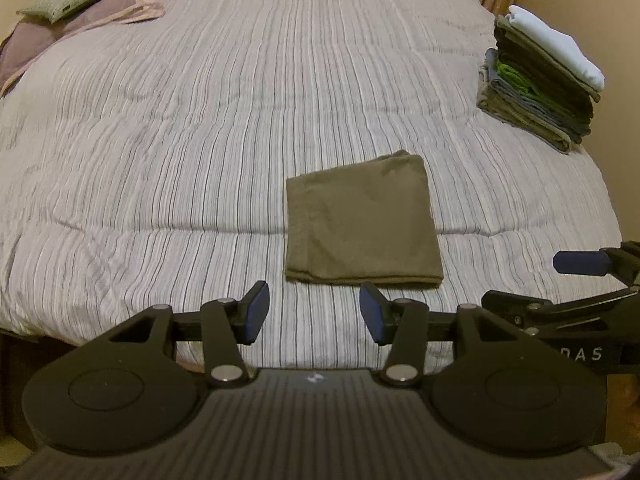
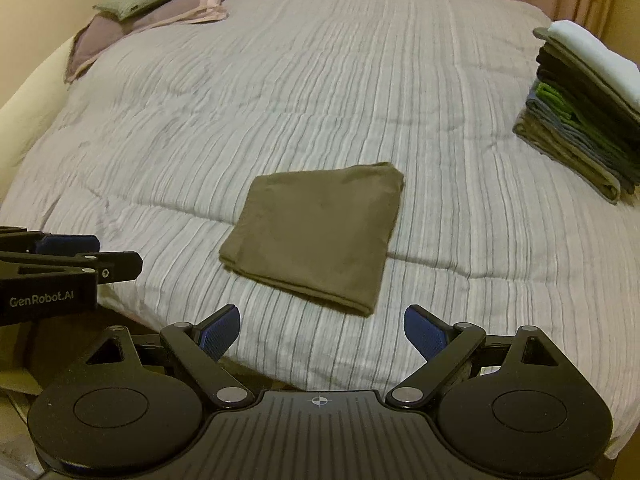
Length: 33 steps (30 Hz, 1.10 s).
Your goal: Fold clothes
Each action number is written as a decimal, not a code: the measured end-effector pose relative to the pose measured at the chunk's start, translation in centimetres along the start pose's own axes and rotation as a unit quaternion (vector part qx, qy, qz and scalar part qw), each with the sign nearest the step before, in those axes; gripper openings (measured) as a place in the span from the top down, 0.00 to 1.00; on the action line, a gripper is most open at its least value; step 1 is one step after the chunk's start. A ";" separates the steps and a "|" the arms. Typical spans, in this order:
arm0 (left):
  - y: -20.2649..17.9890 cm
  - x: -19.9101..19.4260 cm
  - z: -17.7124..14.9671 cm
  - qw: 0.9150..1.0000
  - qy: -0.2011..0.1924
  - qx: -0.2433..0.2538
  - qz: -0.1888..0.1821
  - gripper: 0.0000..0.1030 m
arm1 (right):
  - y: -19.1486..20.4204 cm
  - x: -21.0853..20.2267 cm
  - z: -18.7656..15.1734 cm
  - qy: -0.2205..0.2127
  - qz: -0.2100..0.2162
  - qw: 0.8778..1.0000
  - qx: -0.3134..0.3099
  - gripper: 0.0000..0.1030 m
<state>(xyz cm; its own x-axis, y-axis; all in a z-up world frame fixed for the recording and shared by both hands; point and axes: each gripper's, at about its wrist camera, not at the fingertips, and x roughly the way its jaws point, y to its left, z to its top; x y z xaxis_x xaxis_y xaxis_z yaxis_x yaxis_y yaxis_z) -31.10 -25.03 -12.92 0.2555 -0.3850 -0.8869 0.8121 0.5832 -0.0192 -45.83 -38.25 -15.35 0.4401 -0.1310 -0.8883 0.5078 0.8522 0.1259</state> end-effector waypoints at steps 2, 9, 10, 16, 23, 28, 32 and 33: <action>-0.1 0.2 0.2 1.000 0.002 0.002 0.000 0.55 | -0.2 0.1 0.2 0.001 0.001 1.000 0.001 0.11; -0.3 0.8 0.2 1.000 0.008 -0.002 0.001 0.55 | -0.7 0.4 0.3 0.006 0.005 1.000 -0.002 0.11; -0.4 0.9 0.1 1.000 0.009 -0.003 0.001 0.55 | -0.8 0.5 0.3 0.007 0.005 1.000 -0.002 0.11; -0.7 1.8 -0.4 1.000 0.017 -0.014 0.000 0.55 | -1.3 1.1 -0.2 0.016 0.007 1.000 -0.003 0.11; 0.5 4.0 -0.4 0.999 0.012 -0.037 -0.017 0.55 | -3.1 2.7 -0.8 0.020 0.014 0.999 0.021 0.11; 3.0 7.1 0.1 0.997 0.008 -0.065 -0.039 0.55 | -6.0 4.8 -0.9 0.013 0.042 0.996 0.076 0.11; 4.7 11.0 0.7 0.995 0.010 -0.080 -0.056 0.56 | -8.6 7.0 -0.5 0.007 0.075 0.989 0.128 0.11; 5.1 12.2 0.9 0.994 0.014 -0.087 -0.063 0.56 | -9.1 7.5 -0.4 0.004 0.084 0.987 0.140 0.11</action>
<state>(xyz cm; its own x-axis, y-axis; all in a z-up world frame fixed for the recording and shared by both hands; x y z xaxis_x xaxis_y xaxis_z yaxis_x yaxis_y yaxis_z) -23.35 -27.35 -23.42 0.1411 -0.4449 -0.8844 0.7327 0.6477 -0.2089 -47.42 -46.80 -23.35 0.5304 0.0061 -0.8477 0.6132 0.6878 0.3886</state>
